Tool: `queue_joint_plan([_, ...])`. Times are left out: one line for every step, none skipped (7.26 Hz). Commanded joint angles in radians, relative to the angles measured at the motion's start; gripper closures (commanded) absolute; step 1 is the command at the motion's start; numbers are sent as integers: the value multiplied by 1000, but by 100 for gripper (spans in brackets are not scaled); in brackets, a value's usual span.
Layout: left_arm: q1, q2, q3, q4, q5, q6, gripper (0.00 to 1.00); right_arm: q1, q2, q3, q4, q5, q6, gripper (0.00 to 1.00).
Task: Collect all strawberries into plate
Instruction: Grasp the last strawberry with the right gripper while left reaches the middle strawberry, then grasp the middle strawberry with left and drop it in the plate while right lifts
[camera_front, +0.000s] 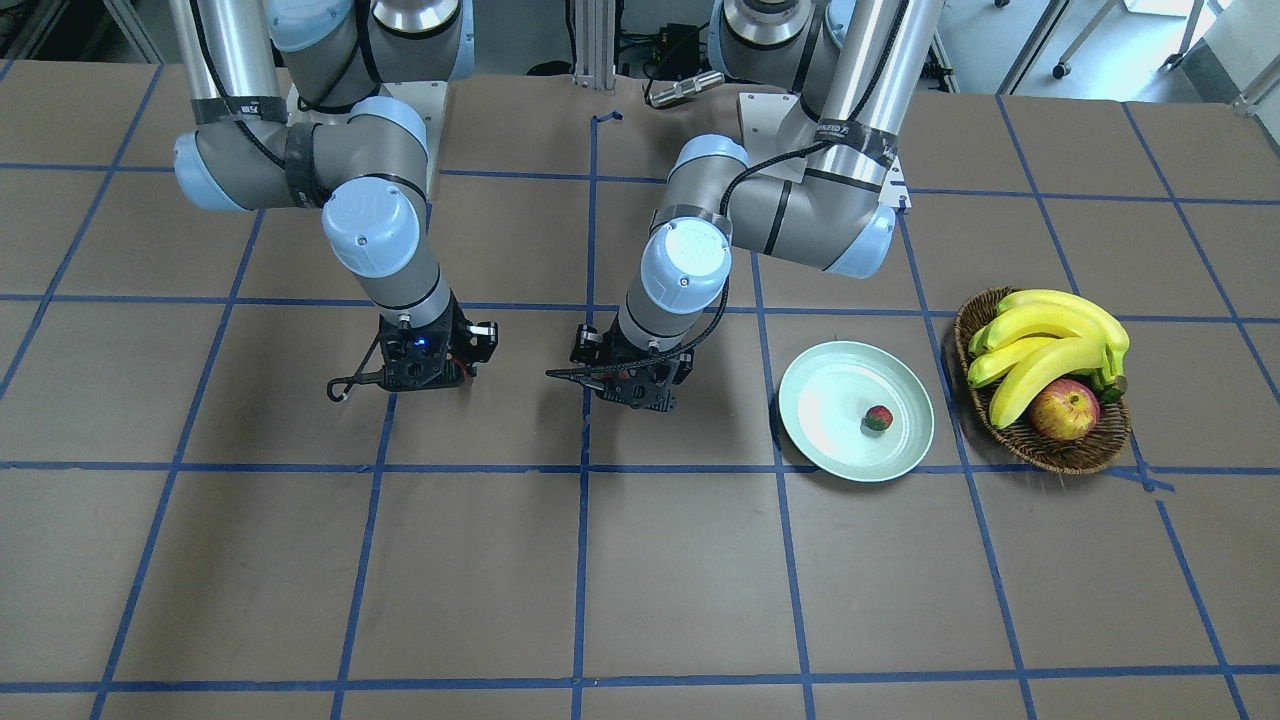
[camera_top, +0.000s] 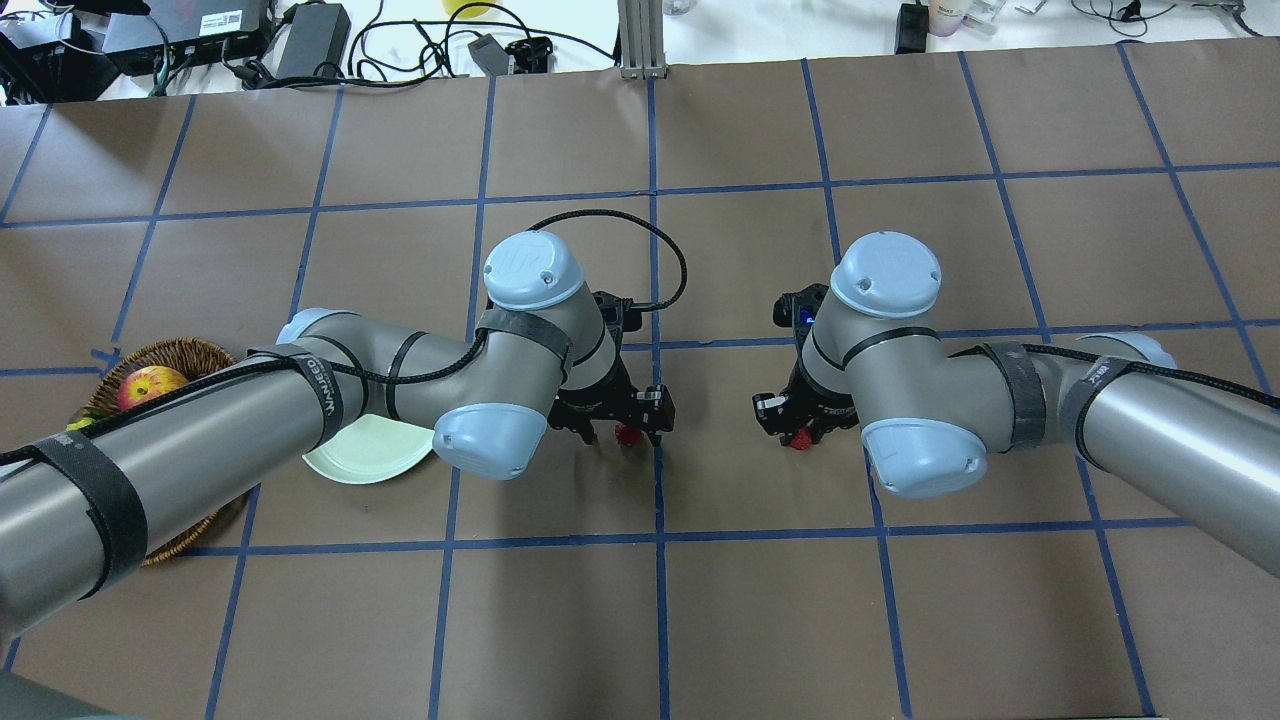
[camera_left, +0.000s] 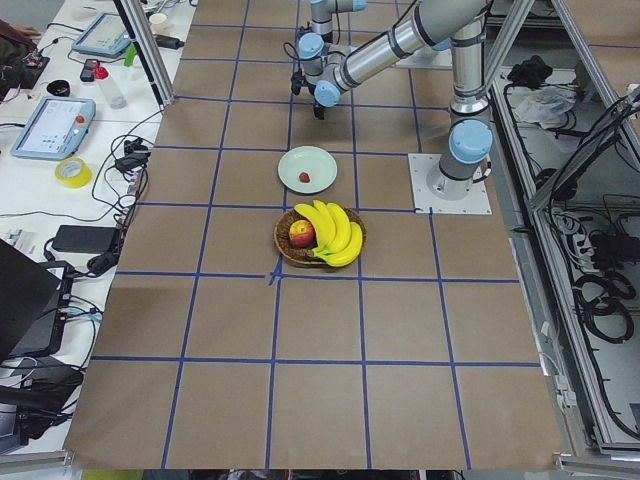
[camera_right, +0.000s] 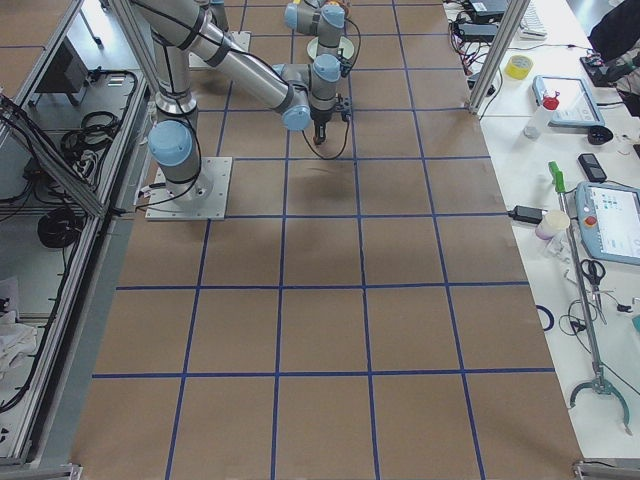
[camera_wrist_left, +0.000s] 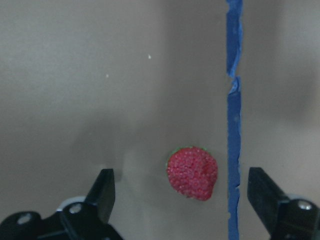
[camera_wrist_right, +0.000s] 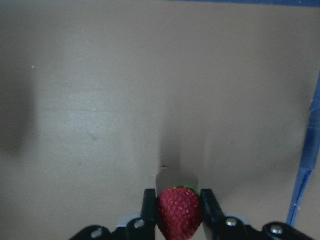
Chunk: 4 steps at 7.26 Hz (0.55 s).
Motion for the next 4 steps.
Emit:
queue_joint_plan([-2, -1, 4, 0, -3, 0, 60, 2, -11, -42, 26, 4, 19, 85])
queue_joint_plan([-2, 1, 7, 2, -3, 0, 90, 14, -16, -88, 78, 17, 39, 85])
queue_joint_plan([-2, 2, 10, 3, -2, 3, 100, 41, -16, -123, 97, 43, 99, 85])
queue_joint_plan([-2, 16, 13, 3, 3, 11, 100, 58, -16, -163, 135, 55, 118, 85])
